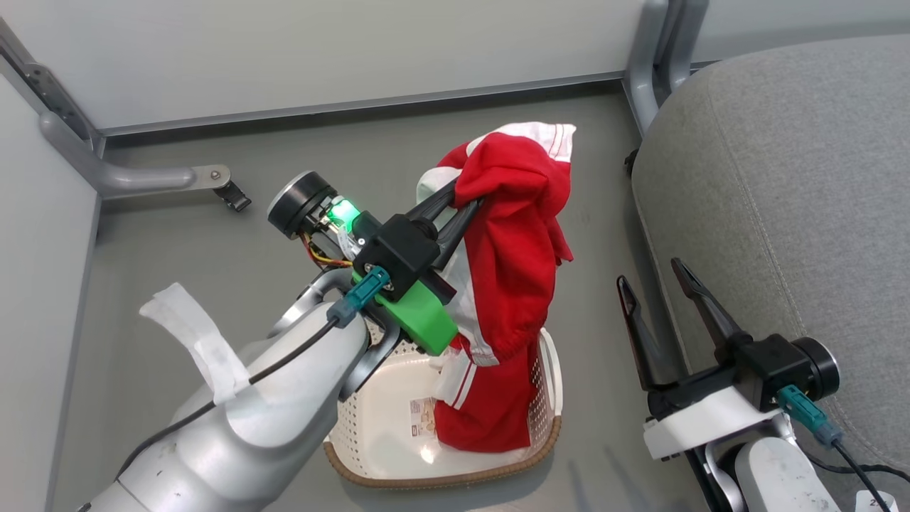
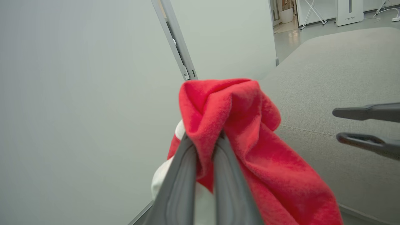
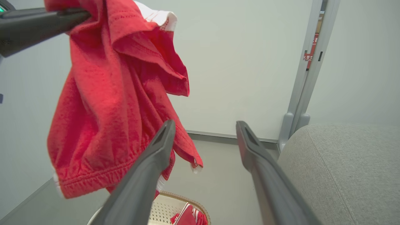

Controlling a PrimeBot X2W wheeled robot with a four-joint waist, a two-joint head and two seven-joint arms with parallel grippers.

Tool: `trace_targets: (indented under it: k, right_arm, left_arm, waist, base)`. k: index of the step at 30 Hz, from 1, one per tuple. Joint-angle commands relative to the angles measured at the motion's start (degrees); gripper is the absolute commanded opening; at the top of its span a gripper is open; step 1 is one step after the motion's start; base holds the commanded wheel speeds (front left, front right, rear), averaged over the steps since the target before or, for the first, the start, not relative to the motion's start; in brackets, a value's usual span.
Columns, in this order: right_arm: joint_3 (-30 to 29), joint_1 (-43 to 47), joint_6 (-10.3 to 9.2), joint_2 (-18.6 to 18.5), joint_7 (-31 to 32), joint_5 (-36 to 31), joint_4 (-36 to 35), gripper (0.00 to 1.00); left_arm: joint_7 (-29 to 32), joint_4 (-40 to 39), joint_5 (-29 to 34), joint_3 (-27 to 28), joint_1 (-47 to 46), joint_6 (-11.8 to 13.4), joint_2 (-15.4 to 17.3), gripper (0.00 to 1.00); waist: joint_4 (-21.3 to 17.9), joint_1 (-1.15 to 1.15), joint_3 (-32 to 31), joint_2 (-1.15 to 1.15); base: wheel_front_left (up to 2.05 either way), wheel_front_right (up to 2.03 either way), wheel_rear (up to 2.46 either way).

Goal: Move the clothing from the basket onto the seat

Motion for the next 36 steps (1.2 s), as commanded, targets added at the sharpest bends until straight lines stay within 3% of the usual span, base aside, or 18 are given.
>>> trace_targets:
  k: [1,13,20,36]
  right_arm:
    - [0.1,0.9,-0.02,-0.2,-0.1,0.5,-0.3,1.0]
    - [2.6,1.8,-0.02,-0.2,-0.1,1.9,-2.2,1.0]
    - [9.3,-0.5,-0.02,-0.2,-0.1,2.2,-3.0,1.0]
    - [13.9,-8.7,-0.02,-1.3,-0.1,1.9,3.9,1.0]
  left_arm:
    - [-0.2,-1.1,0.4,0.8,1.3,0.4,-0.2,0.0]
    - [-0.2,-6.0,1.2,2.2,4.1,1.4,-0.3,0.0]
    - [-0.2,-6.2,1.3,2.0,4.8,1.4,-0.5,0.0]
    - [-0.2,-6.6,1.9,1.2,3.8,0.2,-3.0,0.0]
  waist:
    - [0.1,0.0,-0.5,0.0]
    - [0.4,0.0,-1.5,0.0]
    - [0.9,0.0,-1.6,0.0]
    - [3.2,0.0,-0.6,0.0]
  base:
    - [0.0,0.0,0.0]
    - [0.0,0.0,0.0]
    - [0.0,0.0,0.0]
    - [0.0,0.0,0.0]
